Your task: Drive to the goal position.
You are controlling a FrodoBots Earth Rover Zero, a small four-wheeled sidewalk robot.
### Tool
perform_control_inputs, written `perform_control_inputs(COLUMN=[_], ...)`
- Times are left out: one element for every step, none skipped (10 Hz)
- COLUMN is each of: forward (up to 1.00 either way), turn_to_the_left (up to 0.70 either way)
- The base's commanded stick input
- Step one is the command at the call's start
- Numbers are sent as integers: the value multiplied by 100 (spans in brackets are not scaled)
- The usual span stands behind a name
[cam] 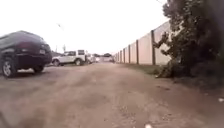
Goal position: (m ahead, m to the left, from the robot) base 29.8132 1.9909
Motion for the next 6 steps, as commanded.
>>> perform_control_inputs(forward=[85,85,85,85,85,85], turn_to_the_left=[0,0,0,0,0,0])
